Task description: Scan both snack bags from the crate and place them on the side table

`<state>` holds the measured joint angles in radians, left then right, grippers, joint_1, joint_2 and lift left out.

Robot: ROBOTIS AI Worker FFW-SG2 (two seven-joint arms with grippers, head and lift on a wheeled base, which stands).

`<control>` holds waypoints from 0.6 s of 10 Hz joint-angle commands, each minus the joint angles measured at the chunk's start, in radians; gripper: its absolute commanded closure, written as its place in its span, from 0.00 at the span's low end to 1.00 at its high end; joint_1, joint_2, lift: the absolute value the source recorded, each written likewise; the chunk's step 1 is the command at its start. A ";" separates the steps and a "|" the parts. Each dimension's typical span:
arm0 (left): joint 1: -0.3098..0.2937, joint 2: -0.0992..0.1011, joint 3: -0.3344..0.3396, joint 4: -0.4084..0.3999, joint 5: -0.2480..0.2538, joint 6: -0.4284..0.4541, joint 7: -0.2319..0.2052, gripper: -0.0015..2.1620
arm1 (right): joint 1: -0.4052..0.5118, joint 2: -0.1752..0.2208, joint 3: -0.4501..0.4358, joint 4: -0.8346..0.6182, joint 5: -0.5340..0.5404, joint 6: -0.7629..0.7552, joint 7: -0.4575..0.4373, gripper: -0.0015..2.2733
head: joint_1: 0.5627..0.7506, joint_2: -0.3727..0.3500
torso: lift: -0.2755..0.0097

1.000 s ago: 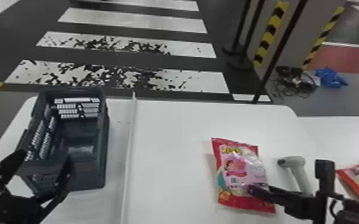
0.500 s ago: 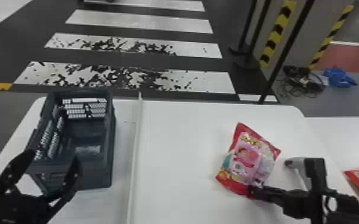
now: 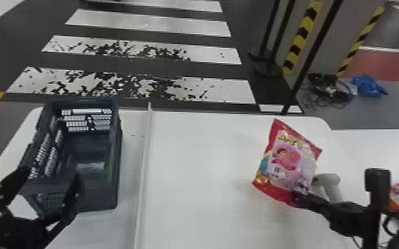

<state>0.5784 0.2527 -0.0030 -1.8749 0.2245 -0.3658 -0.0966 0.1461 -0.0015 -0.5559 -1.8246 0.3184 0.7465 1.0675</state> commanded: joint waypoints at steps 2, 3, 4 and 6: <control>-0.002 0.000 0.000 0.000 -0.001 0.000 0.000 0.04 | -0.048 0.002 -0.110 -0.056 -0.071 0.060 -0.004 0.99 | 0.70 0.29 | 0.62; 0.000 0.000 0.000 0.000 -0.001 0.000 0.000 0.04 | -0.086 0.002 -0.164 -0.056 -0.071 0.057 -0.009 0.99 | 0.70 0.26 | 0.62; 0.000 0.000 0.000 0.000 0.001 0.000 0.000 0.04 | -0.131 0.002 -0.223 -0.041 -0.079 0.051 -0.034 0.99 | 0.70 0.22 | 0.62; 0.001 0.000 0.000 0.002 0.002 -0.006 0.001 0.04 | -0.195 0.002 -0.320 0.021 -0.090 0.004 -0.115 0.99 | 0.70 0.11 | 0.62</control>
<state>0.5796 0.2531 -0.0031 -1.8739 0.2262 -0.3703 -0.0962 -0.0366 -0.0015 -0.8541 -1.8179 0.2300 0.7685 0.9530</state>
